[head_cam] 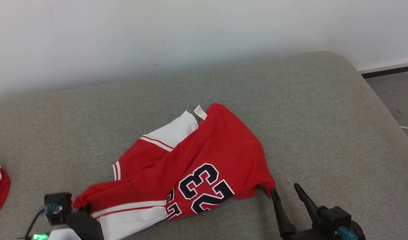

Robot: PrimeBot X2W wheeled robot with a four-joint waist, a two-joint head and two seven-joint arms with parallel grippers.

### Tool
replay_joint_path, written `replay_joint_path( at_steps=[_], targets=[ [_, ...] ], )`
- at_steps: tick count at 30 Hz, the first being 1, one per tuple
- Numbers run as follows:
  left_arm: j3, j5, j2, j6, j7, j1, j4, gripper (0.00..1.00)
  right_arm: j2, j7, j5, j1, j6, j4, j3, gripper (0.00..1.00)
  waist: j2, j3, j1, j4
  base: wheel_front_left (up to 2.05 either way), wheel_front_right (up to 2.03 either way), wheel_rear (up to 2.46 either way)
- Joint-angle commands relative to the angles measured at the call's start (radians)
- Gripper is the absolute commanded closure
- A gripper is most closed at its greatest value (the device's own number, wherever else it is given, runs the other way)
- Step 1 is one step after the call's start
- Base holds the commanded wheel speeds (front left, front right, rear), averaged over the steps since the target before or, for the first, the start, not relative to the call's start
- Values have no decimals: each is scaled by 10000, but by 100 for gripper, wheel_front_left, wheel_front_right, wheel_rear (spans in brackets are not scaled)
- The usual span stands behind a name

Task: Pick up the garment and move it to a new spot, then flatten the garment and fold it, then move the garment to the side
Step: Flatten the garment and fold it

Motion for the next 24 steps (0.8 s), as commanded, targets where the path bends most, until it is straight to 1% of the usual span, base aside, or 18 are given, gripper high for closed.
replay_joint_path(
  at_steps=[1, 2, 7, 11, 16, 19, 24],
  targets=[
    [39, -7, -23, -86, -175, -488, 151, 100, -13, 8, -46, -148, -26, -85, 5, 0, -1, 313, -1, -152, 0, 0, 0],
    [39, -7, -23, -86, -175, -488, 151, 100, -13, 8, -46, -148, -26, -85, 5, 0, -1, 313, -1, -152, 0, 0, 0],
    [80, 273, 54, -221, -725, -1525, 574, 100, -12, 37, -79, -345, -26, -168, 89, 0, -1, 769, -1, -433, 0, 0, 0],
    [146, 473, 135, -234, -1310, -2404, 948, 100, -12, 15, -93, -496, -26, -204, 124, 0, -1, 1156, -1, -694, 0, 0, 0],
    [300, 580, 246, -282, -1794, -3409, 1522, 100, -12, -59, -91, -670, -26, -228, 148, 0, -1, 1608, -1, -956, 0, 0, 0],
    [428, 580, 308, -193, -2019, -3849, 1851, 100, -10, -83, -60, -719, -26, -239, 143, 0, -1, 1818, -1, -1015, 0, 0, 0],
    [589, 705, 423, 286, -2410, -4066, 2522, 100, -10, -159, -21, -786, -26, -135, 90, 0, -1, 1874, -1, -896, 0, 0, 0]
  ],
)
